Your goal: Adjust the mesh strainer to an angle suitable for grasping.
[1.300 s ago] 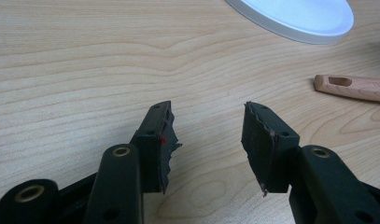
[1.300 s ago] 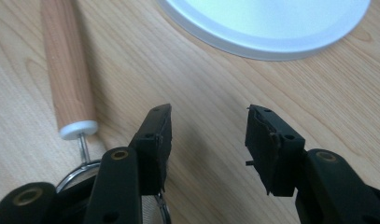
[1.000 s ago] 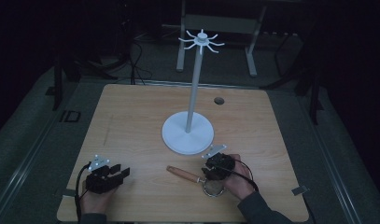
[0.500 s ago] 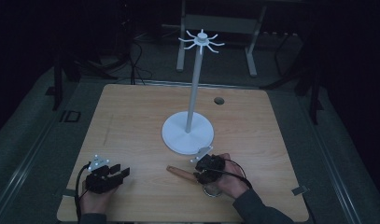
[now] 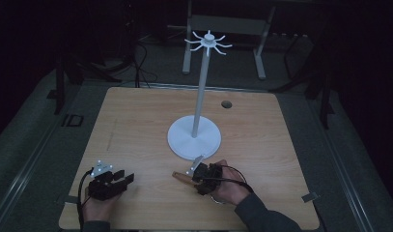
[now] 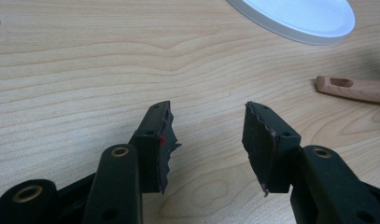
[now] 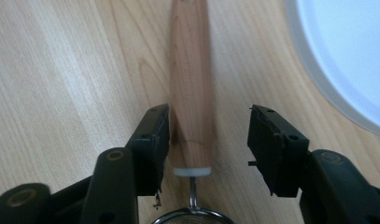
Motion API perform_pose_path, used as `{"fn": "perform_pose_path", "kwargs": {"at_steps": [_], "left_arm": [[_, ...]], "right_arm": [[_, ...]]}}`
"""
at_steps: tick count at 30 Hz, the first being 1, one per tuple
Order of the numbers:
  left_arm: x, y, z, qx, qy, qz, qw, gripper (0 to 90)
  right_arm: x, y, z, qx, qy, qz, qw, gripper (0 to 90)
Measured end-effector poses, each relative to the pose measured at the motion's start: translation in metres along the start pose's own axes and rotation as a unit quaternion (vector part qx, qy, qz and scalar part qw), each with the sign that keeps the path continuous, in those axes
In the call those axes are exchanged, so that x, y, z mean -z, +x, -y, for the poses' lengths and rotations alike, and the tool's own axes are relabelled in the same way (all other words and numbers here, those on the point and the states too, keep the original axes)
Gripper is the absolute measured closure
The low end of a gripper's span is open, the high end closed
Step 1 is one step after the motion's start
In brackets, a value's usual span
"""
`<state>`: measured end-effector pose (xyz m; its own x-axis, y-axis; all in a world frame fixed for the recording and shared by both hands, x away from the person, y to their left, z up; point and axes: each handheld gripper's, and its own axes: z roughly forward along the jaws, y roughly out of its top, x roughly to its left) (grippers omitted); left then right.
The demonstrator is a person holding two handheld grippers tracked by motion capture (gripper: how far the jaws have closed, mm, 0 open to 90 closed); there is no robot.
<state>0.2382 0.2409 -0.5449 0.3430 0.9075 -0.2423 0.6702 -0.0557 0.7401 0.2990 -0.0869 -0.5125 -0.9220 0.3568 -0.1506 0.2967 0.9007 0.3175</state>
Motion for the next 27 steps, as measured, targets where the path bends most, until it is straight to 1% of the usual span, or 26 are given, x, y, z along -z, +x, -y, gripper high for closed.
{"fn": "perform_pose_path", "kwargs": {"at_steps": [1,6,10,11,14,16,22,23,27], "left_arm": [[0.0,0.0,0.0,0.0,0.0,0.0,1.0,52.8],[0.0,0.0,0.0,0.001,0.001,0.0,1.0,52.8],[0.0,0.0,0.0,0.001,0.001,0.0,1.0,52.8],[0.0,0.0,0.0,0.0,0.002,0.0,1.0,52.8],[0.0,0.0,0.0,0.0,0.002,0.0,1.0,52.8],[0.0,0.0,0.0,0.0,0.003,0.0,1.0,52.8],[0.0,0.001,0.0,0.0,0.003,0.0,1.0,52.8],[0.0,0.001,0.0,0.0,0.003,0.0,1.0,52.8],[0.0,0.001,0.0,-0.001,0.003,0.0,1.0,52.8]], "right_arm": [[-0.001,-0.001,-0.001,0.002,0.002,-0.001,1.0,50.7],[-0.009,-0.005,-0.006,0.001,0.024,-0.024,0.9994,58.3],[-0.012,-0.009,-0.01,0.002,0.039,-0.034,0.9987,63.8],[-0.013,-0.01,-0.01,-0.002,0.042,-0.037,0.9985,64.6],[-0.015,-0.014,-0.012,-0.004,0.056,-0.045,0.9974,65.1],[-0.017,-0.016,-0.012,-0.006,0.071,-0.051,0.9962,64.8],[-0.017,-0.02,-0.013,-0.017,0.088,-0.064,0.9939,63.6],[-0.017,-0.021,-0.012,-0.017,0.094,-0.064,0.9934,63.4],[-0.016,-0.023,-0.01,-0.022,0.101,-0.066,0.9924,63.4]]}}
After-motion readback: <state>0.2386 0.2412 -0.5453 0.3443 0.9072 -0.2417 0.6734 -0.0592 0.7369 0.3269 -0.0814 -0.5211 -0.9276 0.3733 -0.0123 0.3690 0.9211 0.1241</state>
